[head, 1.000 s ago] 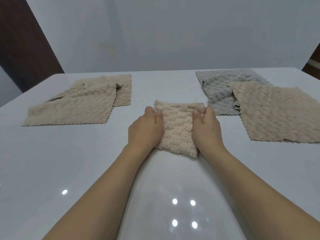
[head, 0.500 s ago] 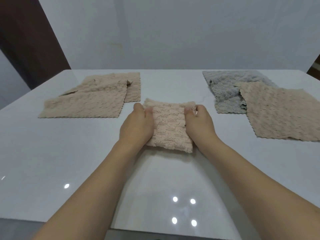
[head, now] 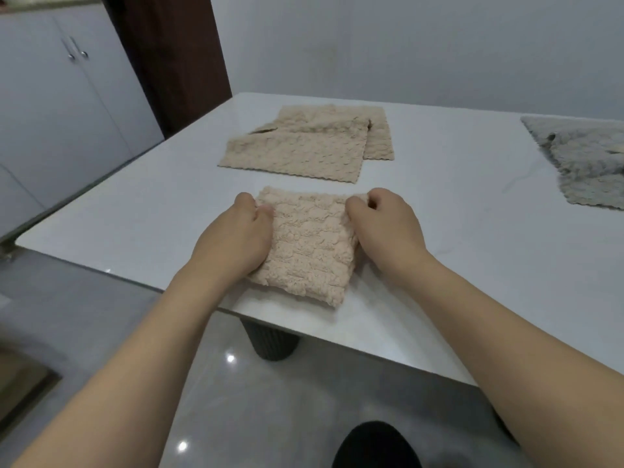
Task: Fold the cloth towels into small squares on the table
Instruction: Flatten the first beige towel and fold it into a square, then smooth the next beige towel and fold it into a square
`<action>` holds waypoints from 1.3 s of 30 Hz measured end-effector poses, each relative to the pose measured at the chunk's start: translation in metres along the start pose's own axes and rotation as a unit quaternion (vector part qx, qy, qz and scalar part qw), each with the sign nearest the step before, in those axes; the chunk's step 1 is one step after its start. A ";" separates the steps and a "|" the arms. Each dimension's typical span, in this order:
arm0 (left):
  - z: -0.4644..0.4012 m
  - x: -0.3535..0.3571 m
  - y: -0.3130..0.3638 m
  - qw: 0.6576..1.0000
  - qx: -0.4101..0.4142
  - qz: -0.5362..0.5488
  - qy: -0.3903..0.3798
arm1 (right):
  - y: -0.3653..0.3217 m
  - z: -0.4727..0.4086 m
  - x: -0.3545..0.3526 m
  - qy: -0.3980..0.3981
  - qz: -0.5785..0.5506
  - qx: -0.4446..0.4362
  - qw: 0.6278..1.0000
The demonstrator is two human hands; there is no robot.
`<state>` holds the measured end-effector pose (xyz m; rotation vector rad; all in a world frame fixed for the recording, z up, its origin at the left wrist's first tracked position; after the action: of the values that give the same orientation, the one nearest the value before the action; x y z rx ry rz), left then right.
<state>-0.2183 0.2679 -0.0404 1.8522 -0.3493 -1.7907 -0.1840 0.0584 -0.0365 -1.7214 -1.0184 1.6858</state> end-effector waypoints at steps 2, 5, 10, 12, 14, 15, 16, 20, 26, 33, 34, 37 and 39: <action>0.005 -0.006 -0.013 1.000 -0.007 -0.027 0.003 | -0.010 0.005 0.013 -0.010 0.047 -0.035 0.998; 0.011 -0.011 -0.027 0.998 -0.016 -0.053 0.004 | -0.015 0.009 0.028 -0.030 0.094 -0.069 0.993; 0.013 -0.010 -0.036 0.996 -0.018 -0.092 0.006 | -0.015 0.000 0.043 -0.029 0.204 -0.106 0.973; 0.012 -0.008 -0.035 0.992 -0.010 -0.123 0.016 | -0.013 -0.003 0.045 -0.029 0.246 -0.101 0.963; 0.014 -0.006 -0.033 0.986 0.006 -0.164 0.041 | -0.011 -0.005 0.047 -0.036 0.282 -0.095 0.954; 0.015 -0.005 -0.032 0.982 0.014 -0.180 0.054 | -0.010 -0.004 0.048 -0.040 0.295 -0.096 0.950; 0.015 -0.005 -0.031 0.979 0.018 -0.193 0.063 | -0.010 -0.003 0.049 -0.043 0.307 -0.099 0.946; 0.017 -0.003 -0.032 0.972 0.015 -0.224 0.063 | -0.011 -0.001 0.050 -0.053 0.347 -0.106 0.930; 0.024 0.001 -0.029 0.954 0.028 -0.272 0.121 | -0.008 0.000 0.052 -0.032 0.380 -0.111 0.918; 0.001 -0.017 -0.038 0.971 -0.075 -0.227 -0.012 | -0.008 -0.011 0.035 -0.011 0.302 -0.114 0.946; -0.007 -0.023 -0.037 0.972 -0.078 -0.219 -0.010 | -0.008 -0.017 0.028 -0.007 0.280 -0.112 0.953; -0.041 -0.038 -0.032 0.983 -0.085 -0.165 -0.002 | -0.011 -0.044 0.011 -0.008 0.229 -0.105 0.968; -0.067 -0.037 -0.031 0.986 -0.108 -0.128 -0.022 | -0.016 -0.067 0.009 -0.025 0.214 -0.108 0.970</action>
<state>-0.1616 0.3261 -0.0271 1.7697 0.0711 -1.9528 -0.1209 0.0839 -0.0229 -2.1735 -0.9268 1.9443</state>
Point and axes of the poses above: each hand's wrist, its own z-axis away from the middle knuckle, its own x-axis out of the palm, y = z × x, the point moved 6 cm from there along -z, towards the middle knuckle, and after that the axes turned 10 degrees about -y, right-handed, at the moved point
